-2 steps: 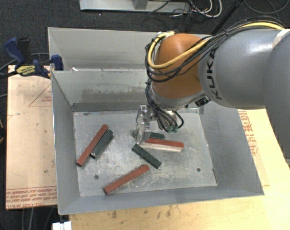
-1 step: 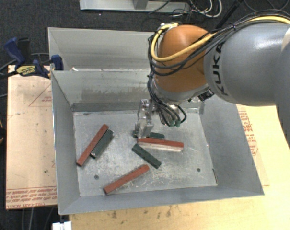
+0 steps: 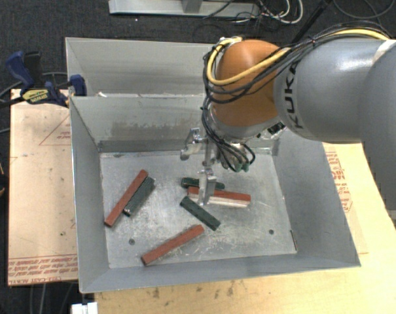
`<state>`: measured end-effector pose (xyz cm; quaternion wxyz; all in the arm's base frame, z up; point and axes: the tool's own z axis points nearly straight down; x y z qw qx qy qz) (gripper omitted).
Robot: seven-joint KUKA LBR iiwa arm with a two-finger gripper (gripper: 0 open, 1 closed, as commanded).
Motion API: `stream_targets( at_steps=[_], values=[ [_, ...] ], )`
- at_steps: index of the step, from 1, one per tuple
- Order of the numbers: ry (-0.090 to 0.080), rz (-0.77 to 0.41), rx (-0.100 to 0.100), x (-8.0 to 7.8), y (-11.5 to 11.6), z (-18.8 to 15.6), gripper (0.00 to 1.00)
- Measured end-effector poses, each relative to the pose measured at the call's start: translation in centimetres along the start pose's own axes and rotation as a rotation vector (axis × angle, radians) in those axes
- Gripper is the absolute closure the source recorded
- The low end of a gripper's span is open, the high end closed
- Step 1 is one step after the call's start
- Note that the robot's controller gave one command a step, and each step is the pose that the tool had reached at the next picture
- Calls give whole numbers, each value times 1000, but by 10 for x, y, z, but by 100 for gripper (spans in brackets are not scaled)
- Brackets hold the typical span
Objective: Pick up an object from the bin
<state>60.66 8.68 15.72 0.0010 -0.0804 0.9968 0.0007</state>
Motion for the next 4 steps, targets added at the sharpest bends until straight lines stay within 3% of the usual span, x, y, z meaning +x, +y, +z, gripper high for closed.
stream_targets(
  at_steps=[1,2,3,4],
  values=[
    [0,0,0,0,0,0,0],
    [-11,-35,-2,15,-24,76,100],
    [-12,-35,-2,15,-24,76,100],
    [-1,-481,0,-17,-18,-40,100]
  ],
)
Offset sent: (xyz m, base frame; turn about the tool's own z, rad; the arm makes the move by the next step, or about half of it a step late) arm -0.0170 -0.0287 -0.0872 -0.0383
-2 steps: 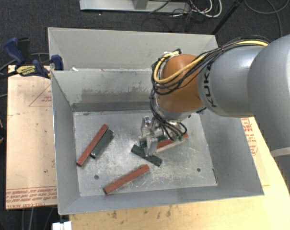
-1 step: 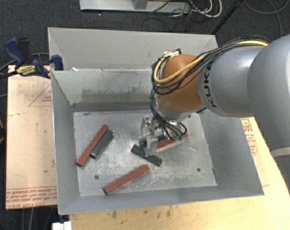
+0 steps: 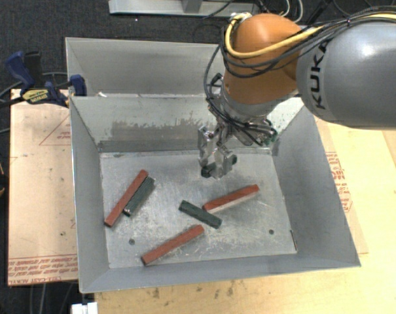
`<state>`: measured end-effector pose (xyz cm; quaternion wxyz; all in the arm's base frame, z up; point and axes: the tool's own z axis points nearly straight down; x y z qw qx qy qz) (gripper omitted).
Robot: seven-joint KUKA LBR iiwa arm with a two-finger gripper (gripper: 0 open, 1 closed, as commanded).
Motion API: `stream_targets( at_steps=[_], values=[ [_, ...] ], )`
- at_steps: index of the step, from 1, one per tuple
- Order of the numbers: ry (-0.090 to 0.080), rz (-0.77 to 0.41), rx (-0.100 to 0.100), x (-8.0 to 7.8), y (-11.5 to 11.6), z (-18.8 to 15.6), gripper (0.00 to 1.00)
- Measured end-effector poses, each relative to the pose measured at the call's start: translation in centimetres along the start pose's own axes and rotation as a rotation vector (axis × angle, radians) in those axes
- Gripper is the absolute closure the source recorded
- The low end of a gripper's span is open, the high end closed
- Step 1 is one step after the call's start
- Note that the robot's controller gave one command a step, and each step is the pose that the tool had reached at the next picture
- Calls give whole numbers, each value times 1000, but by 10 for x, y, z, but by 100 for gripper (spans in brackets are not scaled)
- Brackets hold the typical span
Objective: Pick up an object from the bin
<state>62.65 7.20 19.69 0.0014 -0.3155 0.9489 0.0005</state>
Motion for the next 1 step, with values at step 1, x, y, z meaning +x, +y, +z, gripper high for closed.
stream_targets(
  at_steps=[1],
  values=[
    [-4,-141,2,-13,-4,-42,100]
  ],
)
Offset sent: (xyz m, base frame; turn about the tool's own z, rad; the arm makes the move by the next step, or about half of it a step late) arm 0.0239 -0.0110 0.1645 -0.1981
